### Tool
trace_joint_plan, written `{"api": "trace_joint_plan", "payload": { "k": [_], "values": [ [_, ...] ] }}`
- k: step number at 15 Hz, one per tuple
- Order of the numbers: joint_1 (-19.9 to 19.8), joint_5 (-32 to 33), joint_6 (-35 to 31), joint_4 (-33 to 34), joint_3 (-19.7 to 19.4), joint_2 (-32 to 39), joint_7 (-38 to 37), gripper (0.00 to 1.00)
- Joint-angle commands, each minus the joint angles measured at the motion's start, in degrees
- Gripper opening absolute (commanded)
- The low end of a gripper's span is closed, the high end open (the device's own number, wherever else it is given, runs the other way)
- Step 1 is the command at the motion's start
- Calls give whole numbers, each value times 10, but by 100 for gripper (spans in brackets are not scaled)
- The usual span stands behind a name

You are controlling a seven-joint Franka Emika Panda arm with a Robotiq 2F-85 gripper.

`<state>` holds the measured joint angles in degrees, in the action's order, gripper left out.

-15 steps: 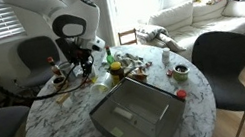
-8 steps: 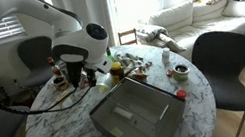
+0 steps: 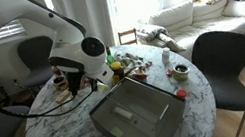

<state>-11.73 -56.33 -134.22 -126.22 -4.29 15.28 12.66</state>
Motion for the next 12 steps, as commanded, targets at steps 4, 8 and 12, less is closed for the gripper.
{"api": "trace_joint_plan", "payload": {
  "k": [4, 8, 12],
  "values": [
    [7, -38, -39, -13, -4, 13, 14, 37],
    [9, -29, -42, -21, -7, -1, -2, 6],
    [27, 42, -37, -40, -16, -45, -56, 1]
  ]
}}
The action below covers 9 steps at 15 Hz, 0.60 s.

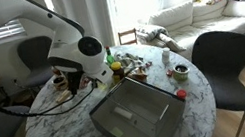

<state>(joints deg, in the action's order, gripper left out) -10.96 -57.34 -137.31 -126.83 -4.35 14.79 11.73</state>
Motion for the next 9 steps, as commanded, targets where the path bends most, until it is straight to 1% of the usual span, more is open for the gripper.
{"api": "trace_joint_plan", "payload": {
  "k": [1, 3, 6, 9],
  "values": [
    [26, 83, -3, -38, -17, -53, -69, 0],
    [35, 157, 8, -44, -20, -79, -124, 2],
    [45, 298, 44, -48, -21, -103, -219, 2],
    [51, 402, 136, -27, -12, -107, -270, 2]
  ]
}}
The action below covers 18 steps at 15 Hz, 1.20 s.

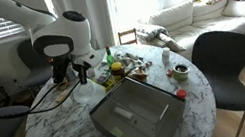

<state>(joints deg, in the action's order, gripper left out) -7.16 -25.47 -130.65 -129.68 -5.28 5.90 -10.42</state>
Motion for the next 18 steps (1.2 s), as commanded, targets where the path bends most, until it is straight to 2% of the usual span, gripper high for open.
{"api": "trace_joint_plan", "payload": {
  "k": [1, 7, 8, 9, 13, 14, 18],
  "values": [
    [17, 97, 106, 12, 3, -18, -43, 2],
    [47, 186, 257, 78, 27, 26, -24, 2],
    [52, 201, 269, 86, 31, 38, -31, 4],
    [56, 209, 275, 92, 33, 50, -29, 2],
    [67, 233, 277, 107, 34, 93, -27, 2],
    [69, 236, 274, 111, 34, 99, -30, 23],
    [73, 242, 280, 122, 31, 92, -39, 52]
  ]
}}
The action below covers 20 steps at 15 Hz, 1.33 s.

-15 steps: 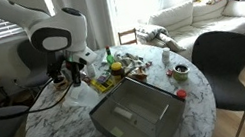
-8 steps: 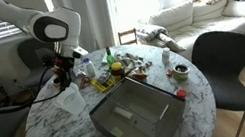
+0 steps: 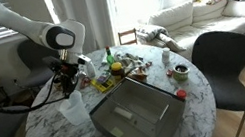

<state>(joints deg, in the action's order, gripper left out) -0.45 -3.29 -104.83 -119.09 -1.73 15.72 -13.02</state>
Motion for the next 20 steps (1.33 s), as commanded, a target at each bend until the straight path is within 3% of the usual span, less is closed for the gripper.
{"api": "trace_joint_plan", "payload": {
  "k": [1, 6, 9, 14, 20],
  "values": [
    [7, 28, 26, 19, -7, -14, -21, 61],
    [6, 71, 26, 45, -9, -60, -42, 99],
    [-4, 70, -49, 67, -13, -64, -42, 100],
    [-18, 70, -219, 111, -30, -12, -38, 100],
    [-27, 74, -276, 174, -52, 71, -26, 100]
  ]
}}
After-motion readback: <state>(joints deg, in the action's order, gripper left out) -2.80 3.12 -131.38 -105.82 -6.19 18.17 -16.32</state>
